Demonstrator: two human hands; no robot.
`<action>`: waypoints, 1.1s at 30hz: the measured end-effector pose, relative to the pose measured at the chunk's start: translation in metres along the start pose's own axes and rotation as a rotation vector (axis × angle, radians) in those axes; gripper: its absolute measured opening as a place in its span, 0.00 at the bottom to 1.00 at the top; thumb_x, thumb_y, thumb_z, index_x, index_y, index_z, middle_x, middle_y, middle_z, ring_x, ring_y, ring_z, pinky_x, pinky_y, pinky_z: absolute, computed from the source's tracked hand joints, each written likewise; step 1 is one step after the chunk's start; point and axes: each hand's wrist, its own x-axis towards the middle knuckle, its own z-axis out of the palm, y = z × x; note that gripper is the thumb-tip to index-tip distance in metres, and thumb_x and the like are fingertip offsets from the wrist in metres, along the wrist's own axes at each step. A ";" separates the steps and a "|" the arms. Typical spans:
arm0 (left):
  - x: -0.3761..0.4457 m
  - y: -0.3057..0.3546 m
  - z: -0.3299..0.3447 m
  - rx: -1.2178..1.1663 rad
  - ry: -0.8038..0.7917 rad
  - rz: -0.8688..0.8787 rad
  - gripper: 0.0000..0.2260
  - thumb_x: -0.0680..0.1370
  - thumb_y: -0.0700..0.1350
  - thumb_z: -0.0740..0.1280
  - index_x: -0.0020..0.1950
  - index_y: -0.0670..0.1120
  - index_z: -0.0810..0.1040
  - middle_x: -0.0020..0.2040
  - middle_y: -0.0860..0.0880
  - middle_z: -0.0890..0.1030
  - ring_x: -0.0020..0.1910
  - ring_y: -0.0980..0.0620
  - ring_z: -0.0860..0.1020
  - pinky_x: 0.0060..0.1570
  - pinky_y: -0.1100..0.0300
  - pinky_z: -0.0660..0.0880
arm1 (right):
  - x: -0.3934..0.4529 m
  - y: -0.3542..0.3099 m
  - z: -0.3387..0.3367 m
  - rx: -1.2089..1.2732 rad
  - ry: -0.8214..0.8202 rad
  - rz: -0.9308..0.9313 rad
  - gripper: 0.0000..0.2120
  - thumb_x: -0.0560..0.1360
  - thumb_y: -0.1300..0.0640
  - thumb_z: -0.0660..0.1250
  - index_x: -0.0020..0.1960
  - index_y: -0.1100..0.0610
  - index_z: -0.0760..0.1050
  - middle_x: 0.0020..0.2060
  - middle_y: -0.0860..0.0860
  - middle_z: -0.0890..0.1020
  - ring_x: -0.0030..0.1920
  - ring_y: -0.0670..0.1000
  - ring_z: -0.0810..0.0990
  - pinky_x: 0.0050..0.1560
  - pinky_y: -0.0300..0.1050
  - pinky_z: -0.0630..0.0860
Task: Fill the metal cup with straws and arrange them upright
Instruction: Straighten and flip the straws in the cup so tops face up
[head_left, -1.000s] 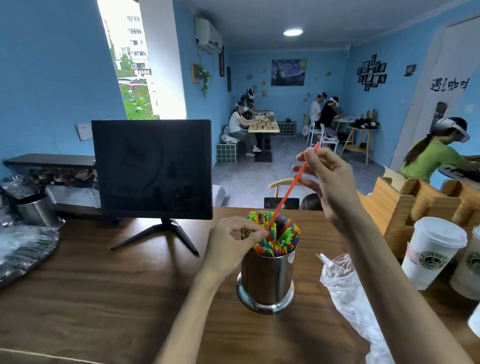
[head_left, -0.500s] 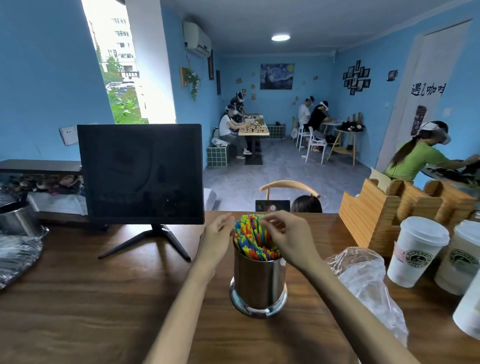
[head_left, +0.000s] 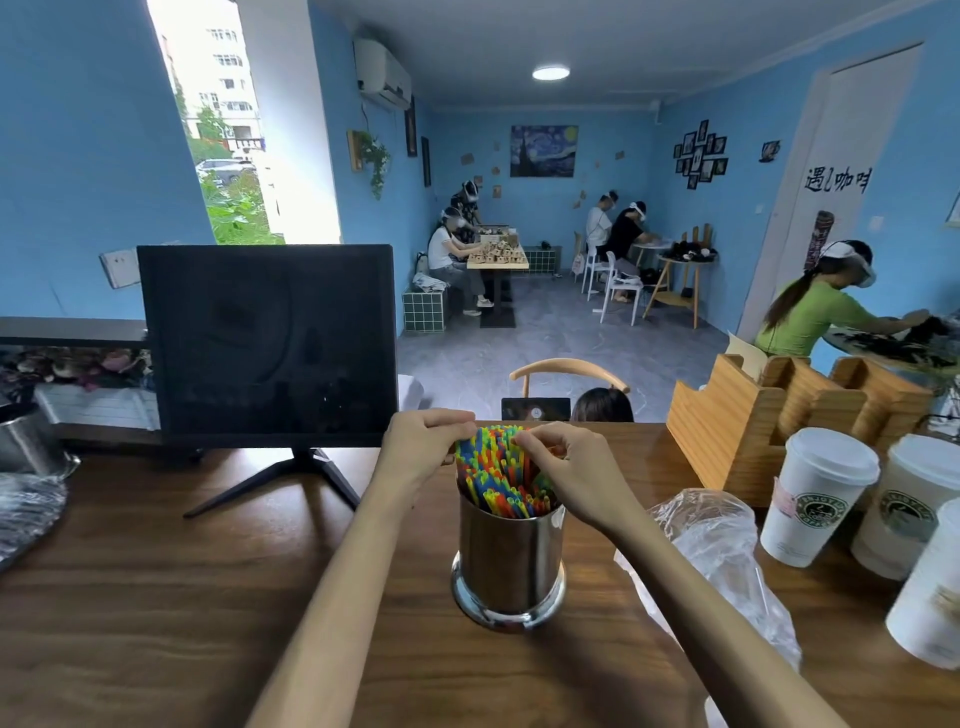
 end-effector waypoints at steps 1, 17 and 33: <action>0.000 0.002 -0.001 -0.016 -0.012 -0.014 0.07 0.77 0.42 0.74 0.54 0.46 0.87 0.49 0.51 0.85 0.48 0.55 0.83 0.37 0.67 0.79 | 0.001 0.001 0.000 0.000 -0.004 0.000 0.16 0.81 0.43 0.65 0.57 0.53 0.84 0.52 0.47 0.85 0.52 0.44 0.81 0.51 0.37 0.78; 0.000 0.014 -0.011 -0.420 -0.063 -0.247 0.12 0.72 0.41 0.78 0.55 0.42 0.84 0.50 0.43 0.87 0.50 0.48 0.86 0.41 0.62 0.83 | 0.001 0.002 -0.002 0.038 -0.093 0.031 0.17 0.82 0.44 0.63 0.59 0.53 0.83 0.52 0.46 0.85 0.52 0.41 0.82 0.47 0.29 0.75; -0.029 0.076 -0.008 -0.601 0.391 0.615 0.05 0.79 0.37 0.71 0.50 0.47 0.83 0.48 0.45 0.87 0.50 0.49 0.85 0.50 0.56 0.81 | 0.000 -0.028 -0.001 0.221 0.056 -0.030 0.25 0.81 0.40 0.62 0.35 0.56 0.82 0.29 0.50 0.82 0.37 0.49 0.82 0.47 0.52 0.77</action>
